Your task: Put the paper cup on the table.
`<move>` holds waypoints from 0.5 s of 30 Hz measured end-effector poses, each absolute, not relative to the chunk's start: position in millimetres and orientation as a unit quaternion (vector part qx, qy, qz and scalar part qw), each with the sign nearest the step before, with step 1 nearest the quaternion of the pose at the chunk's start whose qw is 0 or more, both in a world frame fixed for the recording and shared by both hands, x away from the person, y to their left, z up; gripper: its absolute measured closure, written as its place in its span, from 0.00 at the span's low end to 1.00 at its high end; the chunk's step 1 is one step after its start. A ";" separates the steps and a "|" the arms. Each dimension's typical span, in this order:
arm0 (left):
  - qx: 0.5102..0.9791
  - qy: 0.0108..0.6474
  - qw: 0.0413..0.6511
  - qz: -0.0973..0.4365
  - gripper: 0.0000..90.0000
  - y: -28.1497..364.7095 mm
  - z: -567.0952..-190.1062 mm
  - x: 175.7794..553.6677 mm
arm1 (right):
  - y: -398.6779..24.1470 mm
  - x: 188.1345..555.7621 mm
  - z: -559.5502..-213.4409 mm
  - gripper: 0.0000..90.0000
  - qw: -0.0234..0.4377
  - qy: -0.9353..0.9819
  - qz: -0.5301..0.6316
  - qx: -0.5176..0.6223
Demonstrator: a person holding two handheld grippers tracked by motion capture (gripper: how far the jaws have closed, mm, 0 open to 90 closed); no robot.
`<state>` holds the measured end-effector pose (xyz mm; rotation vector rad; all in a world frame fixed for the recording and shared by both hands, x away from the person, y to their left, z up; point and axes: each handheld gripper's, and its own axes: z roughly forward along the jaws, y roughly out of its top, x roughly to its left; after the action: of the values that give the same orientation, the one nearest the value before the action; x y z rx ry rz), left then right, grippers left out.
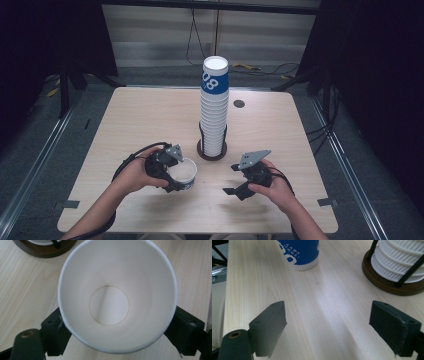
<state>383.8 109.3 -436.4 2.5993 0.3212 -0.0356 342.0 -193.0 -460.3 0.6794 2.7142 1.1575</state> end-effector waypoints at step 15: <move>0.947 0.145 0.287 -0.018 0.19 130.4 -441.5 377.6 | -198.9 340.0 -463.3 0.15 0.060 0.891 0.385 0.232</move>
<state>377.6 130.4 -441.5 2.5295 0.3887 -0.0469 340.0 -198.9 -463.3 0.7013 2.6977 1.1669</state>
